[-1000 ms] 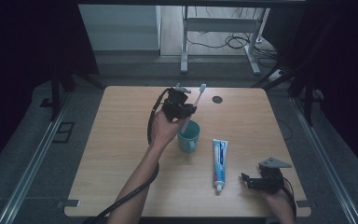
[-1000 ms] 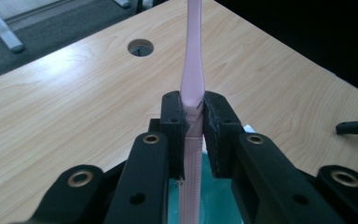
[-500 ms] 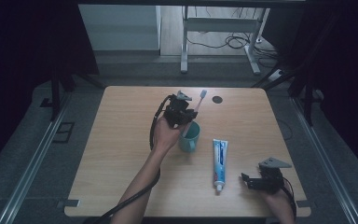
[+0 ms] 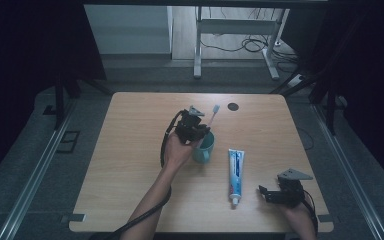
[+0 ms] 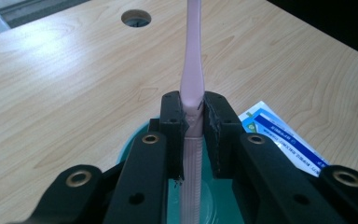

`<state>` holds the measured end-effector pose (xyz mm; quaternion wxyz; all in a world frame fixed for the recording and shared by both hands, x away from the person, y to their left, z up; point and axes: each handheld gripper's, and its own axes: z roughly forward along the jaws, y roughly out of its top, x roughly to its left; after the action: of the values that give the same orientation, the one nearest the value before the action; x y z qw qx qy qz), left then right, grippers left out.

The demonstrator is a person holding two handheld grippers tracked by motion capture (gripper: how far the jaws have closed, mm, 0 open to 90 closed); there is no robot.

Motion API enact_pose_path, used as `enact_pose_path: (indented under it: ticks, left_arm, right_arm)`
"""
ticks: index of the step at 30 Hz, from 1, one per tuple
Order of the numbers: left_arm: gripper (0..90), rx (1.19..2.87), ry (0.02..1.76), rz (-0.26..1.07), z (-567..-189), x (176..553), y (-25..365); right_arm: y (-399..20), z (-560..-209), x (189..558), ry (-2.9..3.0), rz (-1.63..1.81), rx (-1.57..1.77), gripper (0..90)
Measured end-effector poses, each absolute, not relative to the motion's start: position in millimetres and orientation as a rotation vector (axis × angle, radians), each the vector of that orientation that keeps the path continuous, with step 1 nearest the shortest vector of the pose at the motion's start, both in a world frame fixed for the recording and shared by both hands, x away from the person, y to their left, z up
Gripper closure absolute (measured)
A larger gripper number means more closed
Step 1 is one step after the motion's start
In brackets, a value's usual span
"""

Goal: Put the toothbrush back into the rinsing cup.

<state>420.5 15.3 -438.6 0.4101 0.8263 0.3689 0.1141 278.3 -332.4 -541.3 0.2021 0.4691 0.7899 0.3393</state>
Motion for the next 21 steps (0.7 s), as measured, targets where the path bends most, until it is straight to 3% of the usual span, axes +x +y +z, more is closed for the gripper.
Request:
enact_pose_path:
  ticks: [21]
  left_arm:
    - [77.7,2.164,0.943,0.284,-460.9,420.8,6.1]
  right_arm:
    - [-332.4,-541.3,278.3,2.206,0.948,1.310,11.6]
